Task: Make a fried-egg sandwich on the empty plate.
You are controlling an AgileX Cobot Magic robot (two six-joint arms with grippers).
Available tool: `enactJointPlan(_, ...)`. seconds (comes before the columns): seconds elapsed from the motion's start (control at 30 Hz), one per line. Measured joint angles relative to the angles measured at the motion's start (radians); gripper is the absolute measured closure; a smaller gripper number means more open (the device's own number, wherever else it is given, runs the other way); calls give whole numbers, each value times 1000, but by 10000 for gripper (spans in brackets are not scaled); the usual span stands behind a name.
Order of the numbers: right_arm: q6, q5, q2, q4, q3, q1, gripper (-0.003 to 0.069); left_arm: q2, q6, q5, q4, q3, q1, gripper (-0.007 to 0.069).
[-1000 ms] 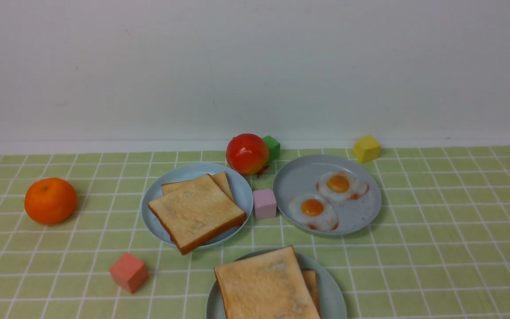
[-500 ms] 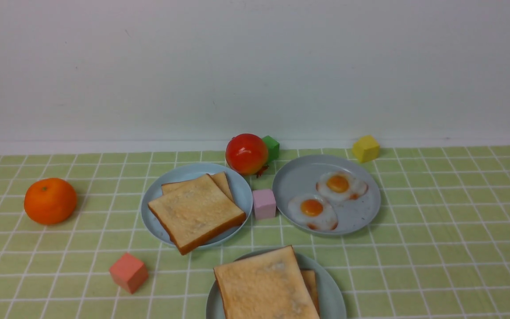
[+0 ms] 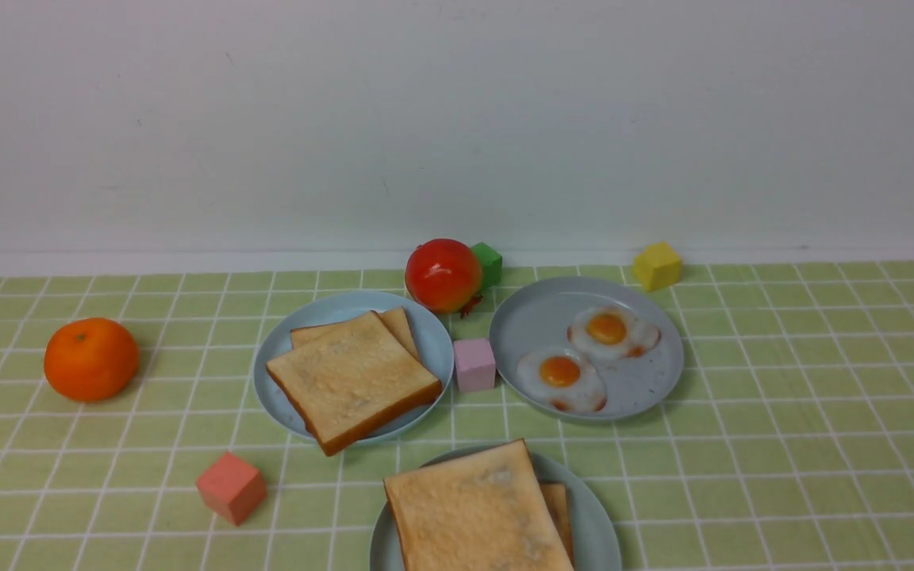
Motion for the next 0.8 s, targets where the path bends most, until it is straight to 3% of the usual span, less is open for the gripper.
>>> enactJointPlan(0.57, 0, 0, 0, 3, 22, -10, 643, 0, 0, -1, 0, 1, 0, 621)
enactJointPlan(0.7, -5, -2, 0, 19, 51, -120, 638, 0, 0, -1, 0, 1, 0, 618)
enactJointPlan(0.8, -5, -11, -15, 26, 105, -286, 634, 0, 1, -1, 0, 1, 0, 615)
